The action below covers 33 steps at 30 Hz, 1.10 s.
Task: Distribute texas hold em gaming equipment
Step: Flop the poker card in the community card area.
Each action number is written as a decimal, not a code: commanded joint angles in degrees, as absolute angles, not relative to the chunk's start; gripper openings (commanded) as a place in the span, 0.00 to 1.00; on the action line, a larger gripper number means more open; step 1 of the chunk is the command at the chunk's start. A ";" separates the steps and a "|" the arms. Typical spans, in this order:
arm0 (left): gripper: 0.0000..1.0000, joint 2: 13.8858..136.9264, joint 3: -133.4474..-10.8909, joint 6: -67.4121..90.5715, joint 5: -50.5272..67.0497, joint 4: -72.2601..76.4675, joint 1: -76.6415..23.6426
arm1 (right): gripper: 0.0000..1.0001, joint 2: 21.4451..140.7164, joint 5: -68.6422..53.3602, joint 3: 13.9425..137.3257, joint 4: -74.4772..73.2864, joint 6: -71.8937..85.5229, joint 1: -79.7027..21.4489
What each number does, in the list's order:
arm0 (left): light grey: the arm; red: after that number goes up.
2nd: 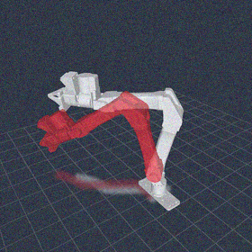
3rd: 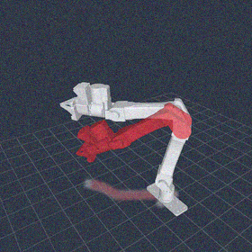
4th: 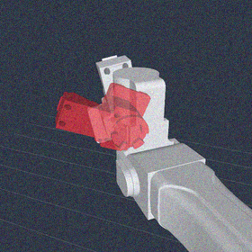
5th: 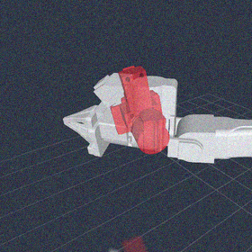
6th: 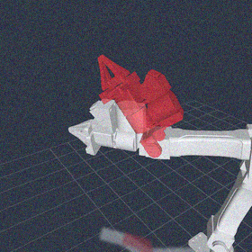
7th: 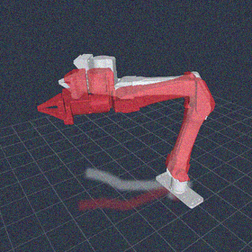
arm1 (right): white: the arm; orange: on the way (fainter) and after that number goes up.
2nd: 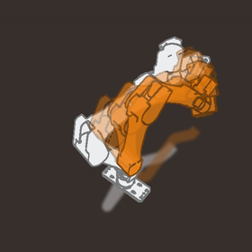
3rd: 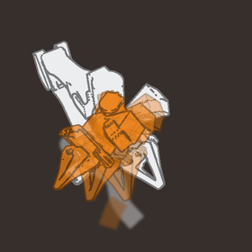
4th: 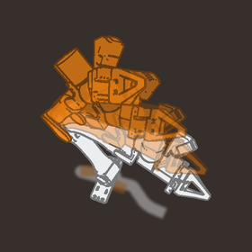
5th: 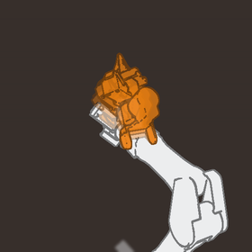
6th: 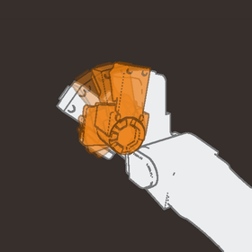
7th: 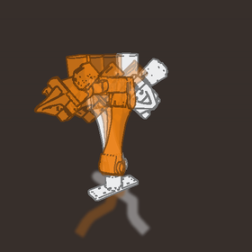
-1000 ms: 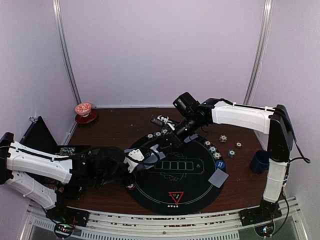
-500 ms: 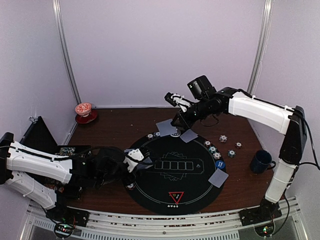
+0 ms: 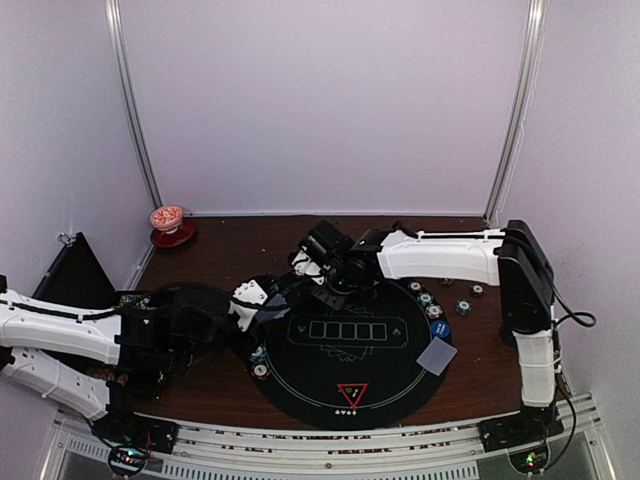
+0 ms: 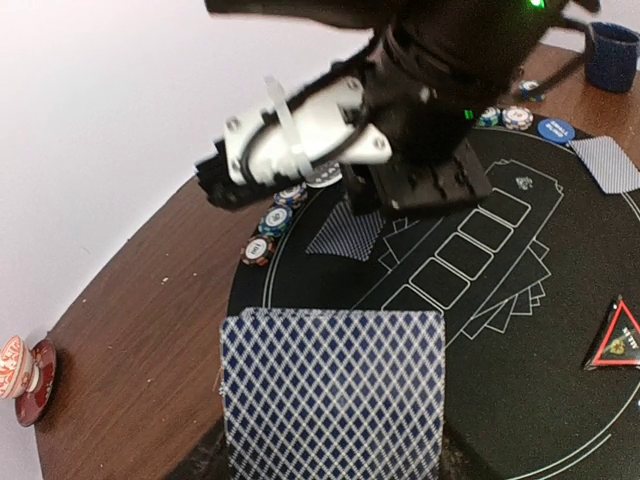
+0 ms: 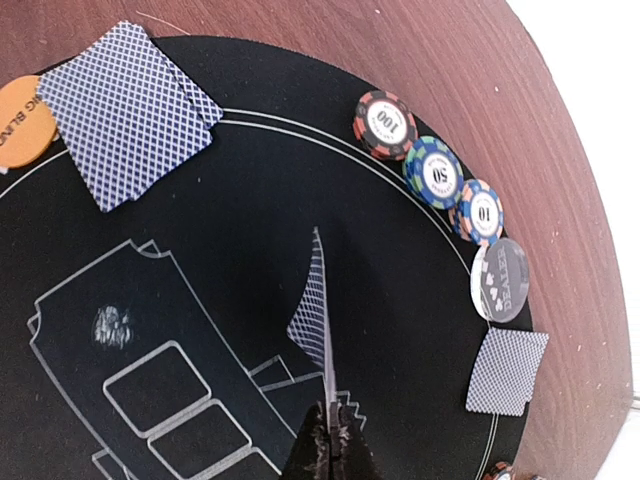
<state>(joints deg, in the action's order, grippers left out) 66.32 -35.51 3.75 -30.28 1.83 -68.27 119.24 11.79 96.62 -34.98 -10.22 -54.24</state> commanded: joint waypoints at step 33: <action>0.54 62.58 -35.51 5.29 -33.31 2.41 -68.47 | 0.09 132.47 -2.48 106.90 -39.38 -11.55 -61.83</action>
<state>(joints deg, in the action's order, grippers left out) 63.11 -35.48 4.84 -33.01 -0.10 -68.27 130.50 -1.50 104.99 -38.06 -11.57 -61.19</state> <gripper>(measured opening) 0.542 0.041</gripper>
